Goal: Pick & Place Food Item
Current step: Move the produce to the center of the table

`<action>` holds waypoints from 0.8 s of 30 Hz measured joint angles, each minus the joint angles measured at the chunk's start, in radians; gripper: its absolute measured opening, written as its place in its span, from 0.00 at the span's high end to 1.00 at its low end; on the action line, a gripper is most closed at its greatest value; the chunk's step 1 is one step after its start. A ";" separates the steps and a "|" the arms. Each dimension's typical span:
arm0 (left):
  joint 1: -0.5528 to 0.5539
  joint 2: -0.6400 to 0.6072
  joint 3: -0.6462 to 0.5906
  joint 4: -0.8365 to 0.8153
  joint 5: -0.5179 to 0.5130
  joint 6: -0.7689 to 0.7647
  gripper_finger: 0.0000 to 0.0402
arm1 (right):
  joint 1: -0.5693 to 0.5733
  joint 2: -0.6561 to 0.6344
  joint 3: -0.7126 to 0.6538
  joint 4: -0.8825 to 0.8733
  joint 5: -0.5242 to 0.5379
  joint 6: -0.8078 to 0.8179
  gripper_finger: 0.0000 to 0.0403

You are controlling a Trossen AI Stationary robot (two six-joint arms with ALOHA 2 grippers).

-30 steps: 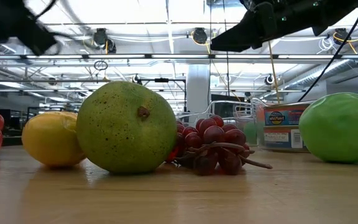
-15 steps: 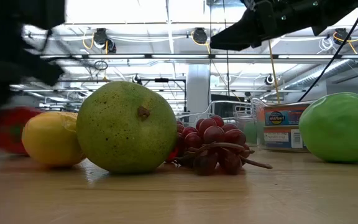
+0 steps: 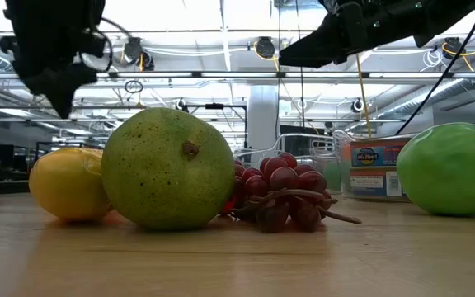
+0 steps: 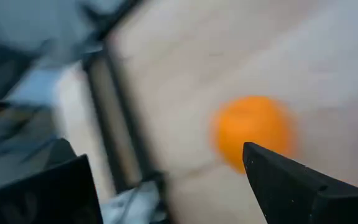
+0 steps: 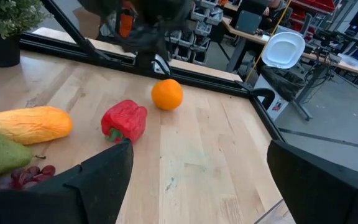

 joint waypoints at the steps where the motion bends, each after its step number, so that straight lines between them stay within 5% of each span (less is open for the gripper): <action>1: 0.020 -0.001 -0.017 -0.002 -0.007 -0.013 0.38 | 0.000 0.000 0.000 0.000 0.000 0.000 0.13; 8: 0.203 0.048 -0.213 0.221 0.031 0.110 0.38 | 0.000 0.000 0.000 0.000 0.000 0.000 0.13; 16: 0.352 0.112 -0.216 0.325 -0.034 0.198 0.43 | 0.000 0.000 0.000 0.008 0.000 -0.004 0.13; 24: 0.348 0.115 -0.219 0.952 0.316 0.537 0.49 | 0.000 0.000 0.000 0.000 0.000 -0.016 0.13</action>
